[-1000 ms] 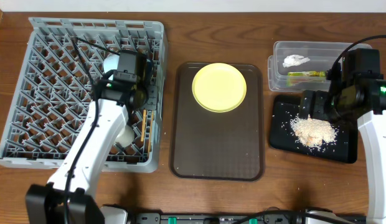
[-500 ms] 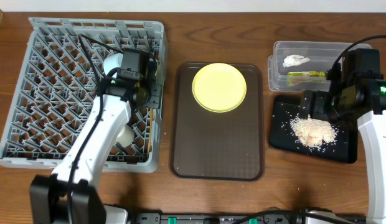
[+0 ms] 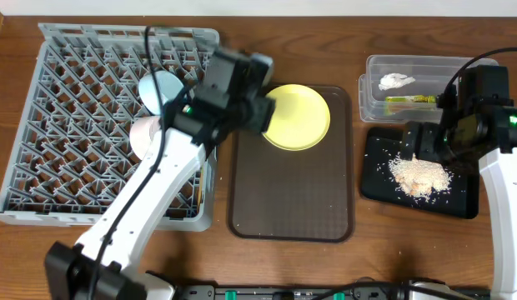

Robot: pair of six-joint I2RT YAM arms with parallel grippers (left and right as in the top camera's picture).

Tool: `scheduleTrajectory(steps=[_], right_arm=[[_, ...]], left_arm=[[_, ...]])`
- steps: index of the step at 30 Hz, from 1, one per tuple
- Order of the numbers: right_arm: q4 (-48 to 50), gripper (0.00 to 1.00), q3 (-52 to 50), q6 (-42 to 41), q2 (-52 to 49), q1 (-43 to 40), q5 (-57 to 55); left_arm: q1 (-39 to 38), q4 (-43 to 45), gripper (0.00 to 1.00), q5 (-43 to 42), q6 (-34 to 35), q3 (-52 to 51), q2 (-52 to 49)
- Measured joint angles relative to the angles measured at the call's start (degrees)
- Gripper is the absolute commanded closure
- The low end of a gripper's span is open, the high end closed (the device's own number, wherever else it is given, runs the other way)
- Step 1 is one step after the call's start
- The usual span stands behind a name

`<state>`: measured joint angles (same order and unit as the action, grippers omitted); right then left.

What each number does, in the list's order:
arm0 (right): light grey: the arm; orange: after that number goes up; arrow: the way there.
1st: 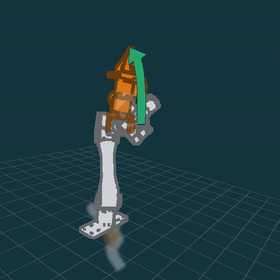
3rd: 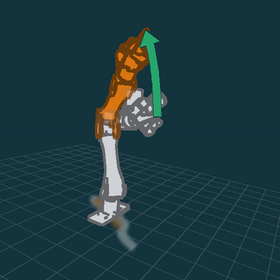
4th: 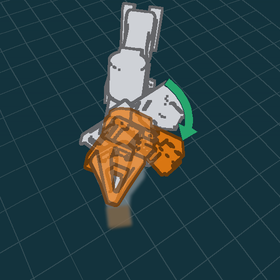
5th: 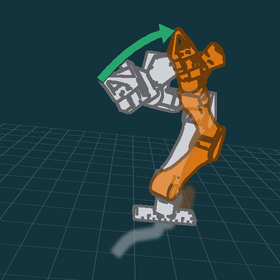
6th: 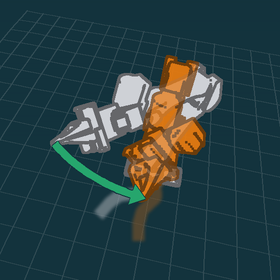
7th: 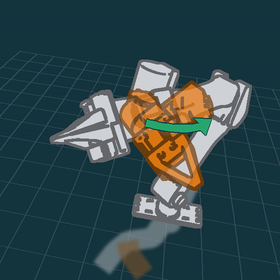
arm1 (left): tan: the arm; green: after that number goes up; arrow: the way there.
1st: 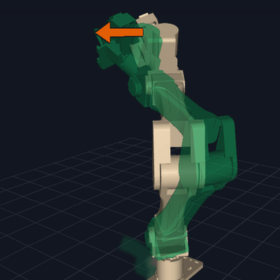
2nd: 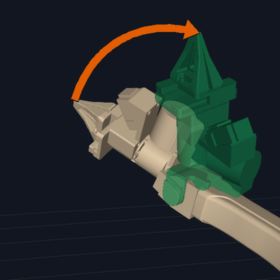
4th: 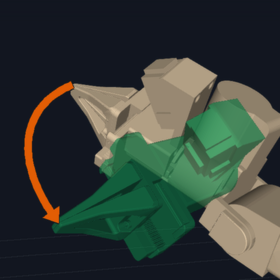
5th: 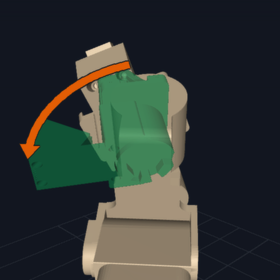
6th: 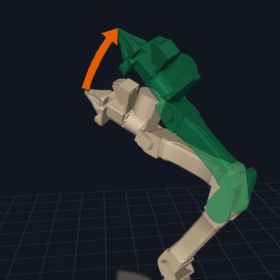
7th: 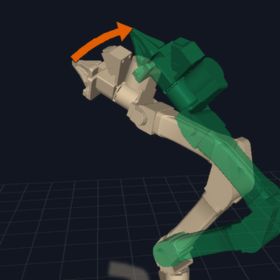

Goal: Sort waste into correct bins and load items into the dishwasher
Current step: 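Grasp the edge of the yellow plate with the left gripper and lift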

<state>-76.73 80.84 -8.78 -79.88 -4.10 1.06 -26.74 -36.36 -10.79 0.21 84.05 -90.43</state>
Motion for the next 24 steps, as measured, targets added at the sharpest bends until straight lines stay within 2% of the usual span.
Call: scheduleTrajectory(steps=[3,6,15,24], right_arm=[[-0.04,0.01,0.0,0.0,0.0,0.0,0.0],[-0.11,0.01,0.0,0.0,0.0,0.0,0.0],[-0.22,0.01,0.0,0.0,0.0,0.0,0.0],[-0.22,0.01,0.0,0.0,0.0,0.0,0.0]], left_arm=[[-1.55,-0.07,0.37,0.0,0.02,5.62,-3.1],[-3.34,0.31,0.29,0.0,0.0,8.24,-6.73],[-10.54,0.33,0.28,0.83,-2.27,8.28,-22.8],[-16.0,0.59,0.28,6.27,-5.33,8.28,-31.23]])
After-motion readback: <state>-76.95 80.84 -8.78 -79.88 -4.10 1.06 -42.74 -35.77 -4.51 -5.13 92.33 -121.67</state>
